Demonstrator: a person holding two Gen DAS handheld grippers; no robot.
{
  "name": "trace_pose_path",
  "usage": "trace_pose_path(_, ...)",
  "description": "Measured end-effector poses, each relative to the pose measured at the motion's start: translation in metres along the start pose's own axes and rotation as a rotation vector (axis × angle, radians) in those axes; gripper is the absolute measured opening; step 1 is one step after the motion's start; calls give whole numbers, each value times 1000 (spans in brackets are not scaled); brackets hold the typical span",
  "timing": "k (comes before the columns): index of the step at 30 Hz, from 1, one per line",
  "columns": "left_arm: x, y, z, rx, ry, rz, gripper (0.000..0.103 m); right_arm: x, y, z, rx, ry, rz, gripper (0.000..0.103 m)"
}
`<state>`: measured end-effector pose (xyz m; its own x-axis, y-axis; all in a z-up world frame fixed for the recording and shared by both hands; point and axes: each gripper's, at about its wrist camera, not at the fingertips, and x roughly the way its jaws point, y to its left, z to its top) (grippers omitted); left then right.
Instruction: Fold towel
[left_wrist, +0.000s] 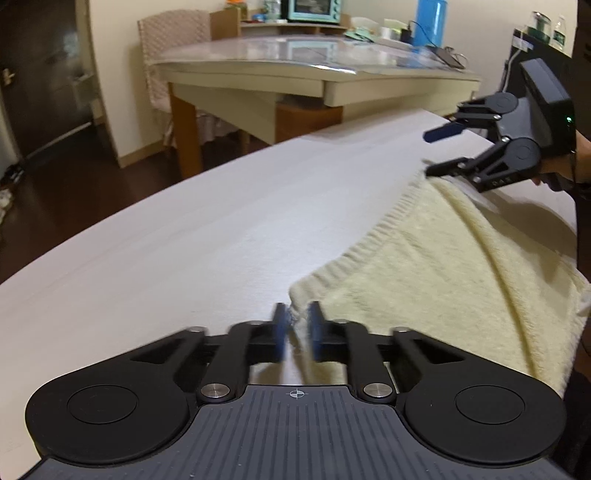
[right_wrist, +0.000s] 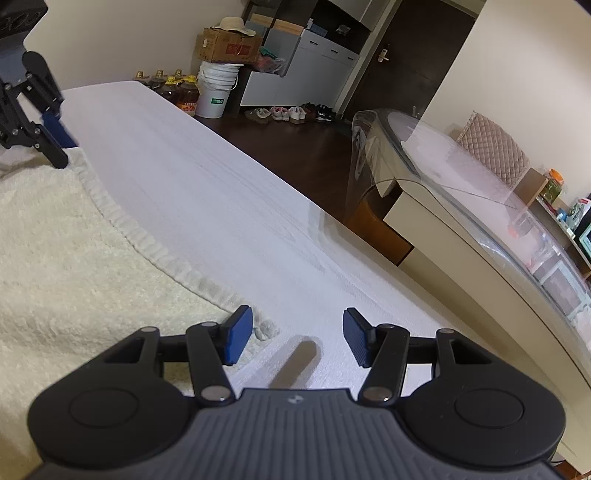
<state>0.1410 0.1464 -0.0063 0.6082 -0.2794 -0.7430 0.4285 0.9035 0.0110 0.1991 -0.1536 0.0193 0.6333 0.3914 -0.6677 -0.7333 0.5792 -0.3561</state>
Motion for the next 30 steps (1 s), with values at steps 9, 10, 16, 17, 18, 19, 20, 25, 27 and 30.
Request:
trace_pose_path(9,19,11,16,-13,-61,116,7,6,-1,3,-7,-10,1,55)
trace_pose_path(10,21,12,18,-10,-61,124,7,8,-2,4,-11,-11,-6,55)
trace_pose_path(16,34,20,26,-4,-37,155,7,21,-3,12,-17,-18,-40,62)
trace_pose_path(17,33,19,26,3,-33,166,8,22,-4,12,-16,-18,-43,64)
trace_pose_path(18,32,18,25,6,-30,172,8,23,-5,12,-14,-17,-44,65)
trace_pose_path(19,31,16,24,9,-29,177,8,23,-6,12,-6,-15,-41,65)
trace_pose_path(20,30,15,22,10,-30,179,8,22,-8,12,3,-15,-36,65)
trace_pose_path(25,22,16,17,-16,-31,199,9,3,-7,11,46,-63,-27,64)
trace_pose_path(27,15,18,14,-42,-39,206,23,-18,-2,10,61,-98,-11,65)
trace_pose_path(30,0,19,9,-70,-75,216,77,-55,12,3,60,-159,54,66)
